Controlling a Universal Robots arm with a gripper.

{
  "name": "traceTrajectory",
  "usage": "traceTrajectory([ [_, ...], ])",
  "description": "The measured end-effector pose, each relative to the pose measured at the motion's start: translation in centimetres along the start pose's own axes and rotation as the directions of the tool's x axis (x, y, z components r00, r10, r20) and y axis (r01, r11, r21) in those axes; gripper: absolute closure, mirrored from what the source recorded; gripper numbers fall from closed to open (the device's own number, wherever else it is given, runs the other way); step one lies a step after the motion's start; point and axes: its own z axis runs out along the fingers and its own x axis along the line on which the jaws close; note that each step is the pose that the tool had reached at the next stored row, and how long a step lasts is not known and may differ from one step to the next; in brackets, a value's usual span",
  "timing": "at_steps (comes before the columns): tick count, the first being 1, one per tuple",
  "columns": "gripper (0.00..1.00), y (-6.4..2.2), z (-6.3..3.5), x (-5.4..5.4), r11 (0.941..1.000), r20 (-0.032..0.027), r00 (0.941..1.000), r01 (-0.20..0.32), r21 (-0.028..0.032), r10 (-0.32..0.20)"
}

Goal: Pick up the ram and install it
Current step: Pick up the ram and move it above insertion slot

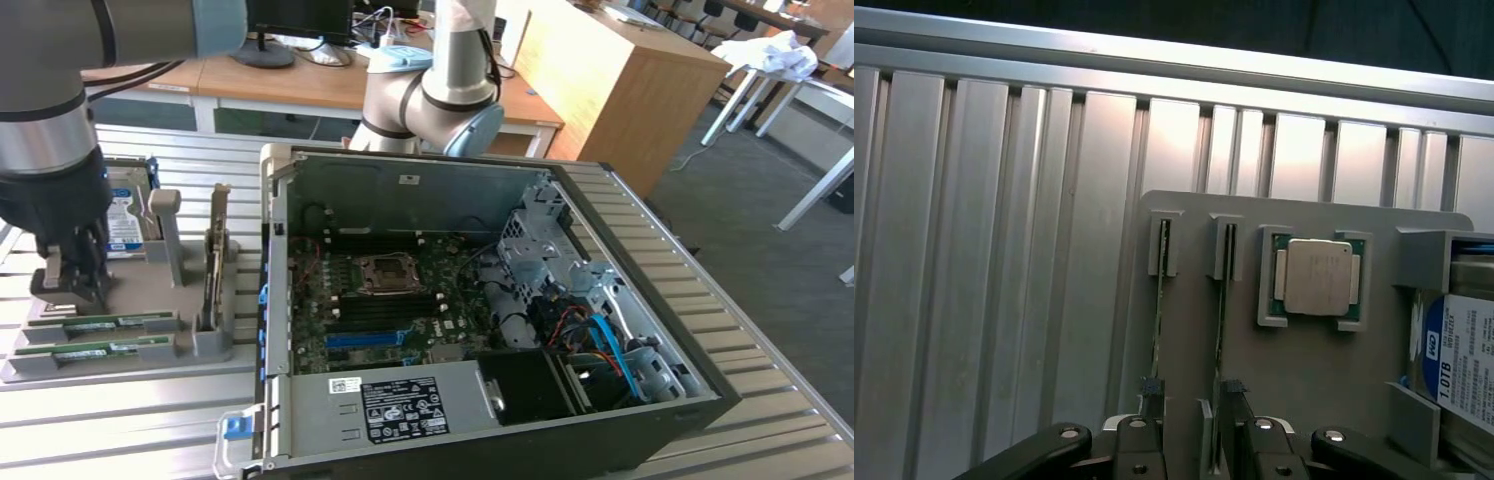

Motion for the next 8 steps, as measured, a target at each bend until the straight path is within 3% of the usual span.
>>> traceTrajectory([
  [8, 0.64, 0.10, -0.02, 1.12, 1.0000, 0.0000, 1.0000, 0.000, -0.0001, 0.000],
])
